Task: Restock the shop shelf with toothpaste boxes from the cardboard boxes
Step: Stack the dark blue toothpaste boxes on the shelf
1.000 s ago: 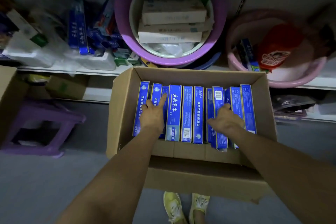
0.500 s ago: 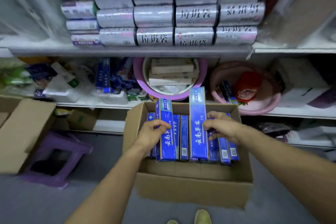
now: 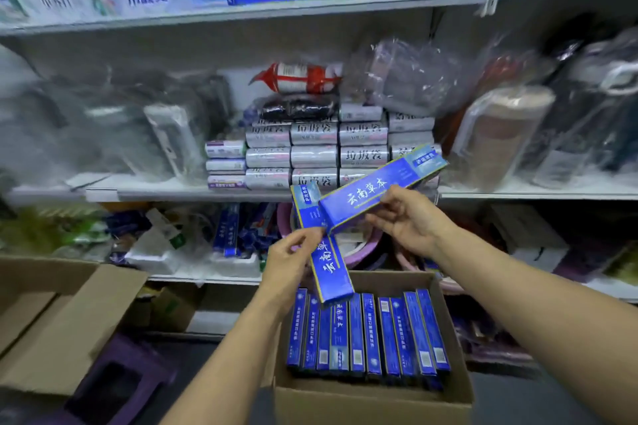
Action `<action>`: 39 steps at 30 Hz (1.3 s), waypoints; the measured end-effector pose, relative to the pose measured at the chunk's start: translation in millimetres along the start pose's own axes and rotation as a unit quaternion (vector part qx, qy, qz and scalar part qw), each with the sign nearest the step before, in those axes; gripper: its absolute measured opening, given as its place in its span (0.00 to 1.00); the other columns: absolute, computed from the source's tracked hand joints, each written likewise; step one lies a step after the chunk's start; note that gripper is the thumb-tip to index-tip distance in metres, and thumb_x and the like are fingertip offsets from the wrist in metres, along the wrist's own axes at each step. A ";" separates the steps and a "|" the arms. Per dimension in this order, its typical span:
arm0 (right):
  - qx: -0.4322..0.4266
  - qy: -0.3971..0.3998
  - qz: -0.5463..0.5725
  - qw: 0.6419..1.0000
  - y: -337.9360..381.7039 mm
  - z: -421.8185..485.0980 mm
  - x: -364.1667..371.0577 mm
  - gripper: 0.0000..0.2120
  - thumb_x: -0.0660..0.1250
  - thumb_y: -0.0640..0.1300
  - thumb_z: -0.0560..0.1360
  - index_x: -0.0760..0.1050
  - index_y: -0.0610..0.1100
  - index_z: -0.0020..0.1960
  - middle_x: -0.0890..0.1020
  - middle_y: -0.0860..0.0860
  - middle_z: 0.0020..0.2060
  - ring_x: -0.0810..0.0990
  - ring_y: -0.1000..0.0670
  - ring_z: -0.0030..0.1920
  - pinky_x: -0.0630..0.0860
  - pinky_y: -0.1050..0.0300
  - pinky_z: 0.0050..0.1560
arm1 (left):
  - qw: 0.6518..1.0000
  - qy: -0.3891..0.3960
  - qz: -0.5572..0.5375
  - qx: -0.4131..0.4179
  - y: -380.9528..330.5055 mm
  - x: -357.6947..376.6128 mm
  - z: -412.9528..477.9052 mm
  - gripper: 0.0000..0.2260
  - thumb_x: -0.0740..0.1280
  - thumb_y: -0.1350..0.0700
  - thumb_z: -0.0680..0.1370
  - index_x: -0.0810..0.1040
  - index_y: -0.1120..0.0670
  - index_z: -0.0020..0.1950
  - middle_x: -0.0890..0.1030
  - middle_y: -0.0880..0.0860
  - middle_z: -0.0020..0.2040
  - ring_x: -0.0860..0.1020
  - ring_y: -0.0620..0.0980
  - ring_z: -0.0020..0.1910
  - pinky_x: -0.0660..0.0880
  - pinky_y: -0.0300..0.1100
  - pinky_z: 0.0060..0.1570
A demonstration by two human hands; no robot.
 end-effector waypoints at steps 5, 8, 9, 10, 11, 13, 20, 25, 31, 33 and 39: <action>-0.001 0.016 0.023 1.000 12.5 -19.9 27.7 0.11 0.56 0.31 0.75 0.70 0.42 0.38 0.76 0.45 0.33 0.73 0.50 0.34 0.81 0.59 0.31 | 0.997 -0.030 0.008 0.069 -33.0 1.4 -0.2 0.06 0.70 0.56 0.76 0.81 0.51 0.40 0.79 0.52 0.37 0.72 0.49 0.36 0.68 0.39 0.30; -0.012 0.029 0.015 0.999 18.1 -25.7 40.2 0.10 0.56 0.31 0.75 0.71 0.41 0.40 0.78 0.46 0.33 0.79 0.50 0.33 0.81 0.59 0.31 | 0.995 -0.046 -0.002 0.084 -43.2 -2.2 -0.5 0.07 0.70 0.56 0.77 0.81 0.50 0.38 0.79 0.55 0.39 0.73 0.51 0.38 0.68 0.44 0.35; -0.017 0.033 0.010 0.999 19.8 -26.5 43.7 0.10 0.57 0.31 0.75 0.72 0.41 0.40 0.79 0.46 0.32 0.80 0.50 0.32 0.80 0.59 0.30 | 0.995 -0.049 -0.002 0.085 -46.0 -3.9 -1.0 0.07 0.70 0.56 0.77 0.81 0.50 0.38 0.79 0.55 0.39 0.73 0.50 0.38 0.69 0.45 0.37; -0.025 0.038 0.004 0.999 21.4 -27.1 47.0 0.09 0.57 0.31 0.75 0.72 0.41 0.40 0.79 0.46 0.32 0.81 0.50 0.30 0.80 0.58 0.30 | 0.995 -0.050 0.000 0.084 -49.8 -4.8 -1.6 0.07 0.70 0.55 0.77 0.82 0.50 0.39 0.79 0.55 0.39 0.74 0.50 0.38 0.69 0.45 0.39; -0.035 0.042 -0.003 0.999 23.3 -28.1 50.2 0.09 0.58 0.31 0.75 0.72 0.40 0.40 0.80 0.45 0.33 0.81 0.50 0.30 0.80 0.58 0.31 | 0.995 -0.052 -0.003 0.083 -53.6 -5.6 -2.2 0.07 0.69 0.54 0.77 0.82 0.50 0.40 0.79 0.55 0.39 0.75 0.50 0.38 0.70 0.45 0.39; -0.061 0.048 -0.015 0.997 26.2 -29.7 56.7 0.10 0.58 0.29 0.75 0.72 0.40 0.40 0.81 0.45 0.33 0.82 0.49 0.31 0.81 0.56 0.32 | 0.996 -0.057 -0.016 0.070 -62.1 -6.7 -2.0 0.09 0.66 0.51 0.79 0.82 0.51 0.43 0.81 0.53 0.39 0.77 0.48 0.36 0.72 0.40 0.35; -0.109 0.062 -0.019 0.992 32.9 -33.3 86.8 0.11 0.60 0.25 0.72 0.71 0.38 0.39 0.80 0.47 0.29 0.80 0.47 0.36 0.83 0.54 0.39 | 0.993 -0.064 0.015 0.103 -89.7 -17.6 6.2 0.17 0.69 0.45 0.76 0.81 0.53 0.59 0.84 0.53 0.53 0.82 0.49 0.46 0.76 0.47 0.49; -0.125 0.111 -0.035 0.985 45.3 -38.1 100.7 0.09 0.61 0.26 0.74 0.72 0.39 0.42 0.82 0.46 0.31 0.83 0.49 0.33 0.83 0.53 0.41 | 0.996 -0.053 -0.021 0.074 -109.4 -30.4 11.0 0.19 0.70 0.44 0.74 0.80 0.52 0.60 0.84 0.54 0.55 0.82 0.50 0.47 0.78 0.43 0.42; -0.156 0.090 -0.105 0.978 96.4 -25.3 107.7 0.04 0.66 0.45 0.76 0.74 0.45 0.47 0.80 0.47 0.38 0.78 0.46 0.39 0.77 0.54 0.37 | 0.994 -0.045 -0.044 0.090 -150.3 -38.0 16.5 0.13 0.69 0.51 0.76 0.80 0.56 0.59 0.85 0.54 0.50 0.83 0.49 0.42 0.77 0.39 0.37; -0.205 0.063 -0.099 0.972 124.3 -18.3 109.5 0.05 0.70 0.46 0.73 0.75 0.46 0.45 0.79 0.47 0.36 0.74 0.46 0.37 0.69 0.56 0.35 | 0.992 -0.055 -0.028 0.108 -170.0 -39.6 17.1 0.09 0.69 0.52 0.77 0.81 0.54 0.54 0.84 0.51 0.45 0.82 0.43 0.36 0.76 0.36 0.32; -0.220 0.135 -0.288 0.922 198.0 0.7 103.7 0.13 0.73 0.42 0.64 0.77 0.43 0.48 0.78 0.43 0.39 0.73 0.49 0.32 0.63 0.60 0.29 | 0.986 -0.093 0.017 0.141 -229.0 -44.6 36.1 0.12 0.69 0.50 0.77 0.80 0.54 0.57 0.83 0.51 0.42 0.79 0.43 0.28 0.70 0.33 0.23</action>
Point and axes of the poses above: each hand's wrist, its own z-axis towards the middle knuckle, its own x-axis out of the palm, y = z × x, the point moved 1 cm from there along z, towards the middle knuckle
